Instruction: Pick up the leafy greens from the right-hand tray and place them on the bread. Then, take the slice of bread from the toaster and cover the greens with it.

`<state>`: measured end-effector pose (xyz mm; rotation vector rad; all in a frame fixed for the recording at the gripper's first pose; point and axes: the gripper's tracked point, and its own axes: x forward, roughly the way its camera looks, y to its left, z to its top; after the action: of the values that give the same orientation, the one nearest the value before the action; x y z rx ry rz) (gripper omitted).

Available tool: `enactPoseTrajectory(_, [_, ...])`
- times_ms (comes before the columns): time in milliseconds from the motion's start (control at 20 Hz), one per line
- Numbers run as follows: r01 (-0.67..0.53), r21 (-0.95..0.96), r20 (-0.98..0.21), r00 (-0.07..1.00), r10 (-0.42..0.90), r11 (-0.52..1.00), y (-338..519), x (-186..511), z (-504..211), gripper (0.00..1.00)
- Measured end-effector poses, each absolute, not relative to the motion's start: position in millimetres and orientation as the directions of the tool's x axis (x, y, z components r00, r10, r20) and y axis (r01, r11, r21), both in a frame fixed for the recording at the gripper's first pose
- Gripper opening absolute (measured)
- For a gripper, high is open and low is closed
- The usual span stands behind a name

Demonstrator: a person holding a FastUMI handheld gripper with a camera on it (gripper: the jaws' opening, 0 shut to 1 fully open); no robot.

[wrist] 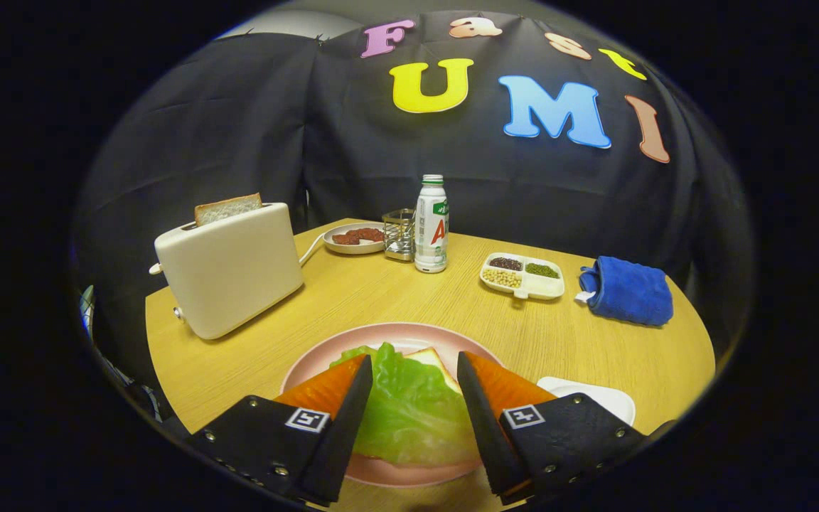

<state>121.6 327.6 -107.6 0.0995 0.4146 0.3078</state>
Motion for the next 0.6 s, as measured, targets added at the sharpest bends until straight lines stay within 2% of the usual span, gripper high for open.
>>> enactPoseTrajectory(300, [-0.244, 0.18, -0.271, 0.919, 0.287, 0.953, 340, 115, -66, 0.75])
enactPoseTrajectory(600, [-0.265, 0.214, -0.172, 0.937, 0.303, 0.94, 371, 111, -27, 0.75])
